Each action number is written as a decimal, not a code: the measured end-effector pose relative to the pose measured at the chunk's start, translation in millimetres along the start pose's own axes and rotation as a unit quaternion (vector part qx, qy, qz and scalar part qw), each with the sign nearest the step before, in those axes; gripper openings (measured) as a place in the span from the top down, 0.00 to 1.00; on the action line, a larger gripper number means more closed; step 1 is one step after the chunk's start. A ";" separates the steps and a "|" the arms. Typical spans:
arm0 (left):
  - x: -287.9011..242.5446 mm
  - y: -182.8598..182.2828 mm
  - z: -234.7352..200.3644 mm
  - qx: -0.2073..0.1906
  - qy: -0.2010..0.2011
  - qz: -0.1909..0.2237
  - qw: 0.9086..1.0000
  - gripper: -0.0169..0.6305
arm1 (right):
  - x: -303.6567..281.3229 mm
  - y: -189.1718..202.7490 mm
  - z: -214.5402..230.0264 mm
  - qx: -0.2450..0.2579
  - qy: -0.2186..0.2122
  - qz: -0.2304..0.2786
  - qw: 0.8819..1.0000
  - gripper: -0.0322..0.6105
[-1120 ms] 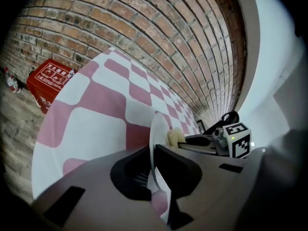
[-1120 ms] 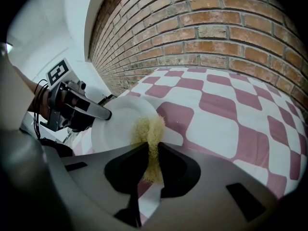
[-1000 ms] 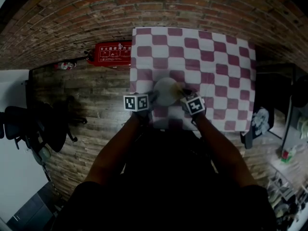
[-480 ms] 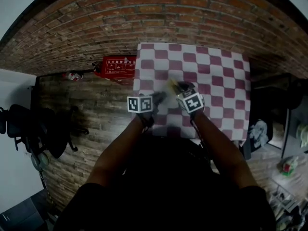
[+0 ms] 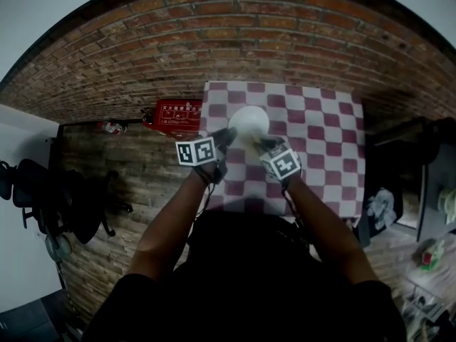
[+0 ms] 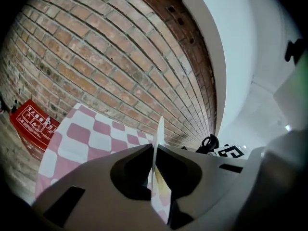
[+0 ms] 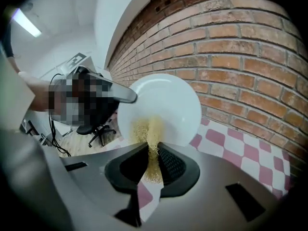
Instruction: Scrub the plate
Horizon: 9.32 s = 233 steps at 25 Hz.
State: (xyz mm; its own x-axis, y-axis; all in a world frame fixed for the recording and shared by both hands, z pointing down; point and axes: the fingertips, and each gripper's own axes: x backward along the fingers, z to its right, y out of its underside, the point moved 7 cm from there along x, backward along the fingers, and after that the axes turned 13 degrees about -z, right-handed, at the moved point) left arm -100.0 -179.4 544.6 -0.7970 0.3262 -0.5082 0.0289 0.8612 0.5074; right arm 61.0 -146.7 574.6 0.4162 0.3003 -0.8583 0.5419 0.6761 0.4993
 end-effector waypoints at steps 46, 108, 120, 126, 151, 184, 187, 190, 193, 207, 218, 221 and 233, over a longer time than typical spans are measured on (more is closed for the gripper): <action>-0.6 22.0 10.3 0.024 0.058 -0.016 0.998 0.94 | 24.2 -5.7 -34.5 0.037 -0.004 -0.005 0.999 0.87; 22.7 21.3 95.0 -0.835 -0.271 -0.087 0.470 0.95 | 87.2 -77.9 -3.7 0.109 -0.114 -0.150 0.976 0.87; 35.1 38.3 135.1 -0.875 -0.230 -0.038 0.424 0.95 | 61.1 -57.7 45.9 0.088 -0.109 -0.225 0.964 0.87; 34.9 44.5 161.9 -0.888 -0.204 -0.003 0.412 0.95 | 63.7 -83.9 39.2 0.114 -0.119 -0.212 0.963 0.87; 41.5 12.5 122.4 -0.872 -0.252 -0.034 0.418 0.95 | 124.9 -78.1 14.2 0.139 -0.215 -0.183 0.949 0.87; 32.3 31.7 154.6 -0.894 -0.200 -0.025 0.401 0.94 | 88.2 -32.0 60.2 0.084 -0.180 -0.236 0.951 0.87; 29.3 35.0 165.6 -0.896 -0.187 -0.015 0.401 0.94 | 70.7 -32.5 72.0 0.062 -0.173 -0.237 0.954 0.87; 21.1 42.9 173.2 -0.901 -0.170 -0.010 0.399 0.94 | 67.7 -46.3 67.1 0.068 -0.175 -0.225 0.956 0.87; 14.9 48.9 175.2 -0.903 -0.158 -0.014 0.400 0.94 | 72.3 -68.0 52.5 0.088 -0.177 -0.207 0.958 0.87; 33.3 26.3 129.5 -0.881 -0.208 -0.039 0.423 0.95 | 137.1 -68.2 -3.2 0.140 -0.231 -0.138 0.953 0.87; 41.0 29.6 151.8 -0.884 -0.196 -0.020 0.424 0.94 | 94.7 -26.1 55.0 0.080 -0.171 -0.204 0.961 0.87; 32.5 33.9 167.2 -0.890 -0.180 -0.008 0.419 0.94 | 85.6 -35.1 63.1 0.074 -0.158 -0.201 0.964 0.87; 19.8 39.7 163.7 -0.893 -0.167 -0.019 0.418 0.94 | 134.0 -77.3 7.4 0.138 -0.206 -0.139 0.959 0.87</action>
State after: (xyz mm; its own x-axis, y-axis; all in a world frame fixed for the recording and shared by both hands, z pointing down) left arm -15.9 -74.9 440.8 -0.6389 0.6190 -0.4568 -0.7141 -0.6981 0.0527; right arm 80.2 -163.7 421.9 0.4506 -0.1948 -0.8712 0.8221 0.4709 0.3199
